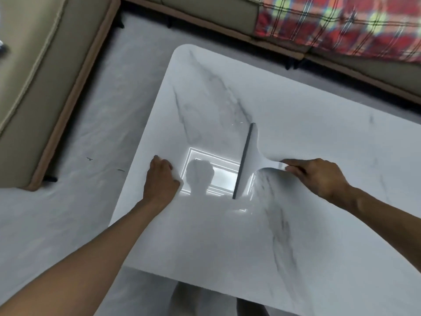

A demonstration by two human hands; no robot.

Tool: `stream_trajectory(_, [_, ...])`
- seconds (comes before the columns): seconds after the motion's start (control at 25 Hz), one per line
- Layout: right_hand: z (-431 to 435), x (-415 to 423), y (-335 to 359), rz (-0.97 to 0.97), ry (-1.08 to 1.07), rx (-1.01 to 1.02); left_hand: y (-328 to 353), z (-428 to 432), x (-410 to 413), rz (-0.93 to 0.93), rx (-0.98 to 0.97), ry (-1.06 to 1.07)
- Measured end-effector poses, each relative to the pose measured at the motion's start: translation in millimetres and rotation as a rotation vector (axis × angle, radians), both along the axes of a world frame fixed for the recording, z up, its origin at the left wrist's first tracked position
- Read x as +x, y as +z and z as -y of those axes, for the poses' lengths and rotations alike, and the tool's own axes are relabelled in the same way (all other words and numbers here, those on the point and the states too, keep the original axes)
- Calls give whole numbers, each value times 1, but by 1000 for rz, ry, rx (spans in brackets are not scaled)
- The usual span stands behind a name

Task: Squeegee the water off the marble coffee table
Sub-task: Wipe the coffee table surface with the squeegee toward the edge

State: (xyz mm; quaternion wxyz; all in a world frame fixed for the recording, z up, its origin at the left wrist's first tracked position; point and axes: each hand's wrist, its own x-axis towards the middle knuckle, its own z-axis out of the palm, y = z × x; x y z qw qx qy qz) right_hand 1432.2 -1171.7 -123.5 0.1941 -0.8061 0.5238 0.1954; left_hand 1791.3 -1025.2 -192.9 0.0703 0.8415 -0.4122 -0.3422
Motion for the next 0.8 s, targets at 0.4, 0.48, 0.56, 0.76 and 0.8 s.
stream_trajectory(0.4, [-10, 205, -27, 196, 407, 180, 12, 30, 41, 16, -83, 413])
stream_trajectory(0.48, [-13, 249, -39, 202, 444, 171, 11, 29, 52, 22, -64, 368])
stream_trajectory(0.56, [1, 247, -48, 223, 405, 168, 7, 31, 53, 13, -65, 305])
stream_trajectory(0.76, [53, 109, -43, 218, -11, 67, 1, 42, 14, -78, -15, 123])
stream_trajectory(0.8, [56, 74, -37, 190, -96, 41, 1, 48, 1, -85, 3, 50])
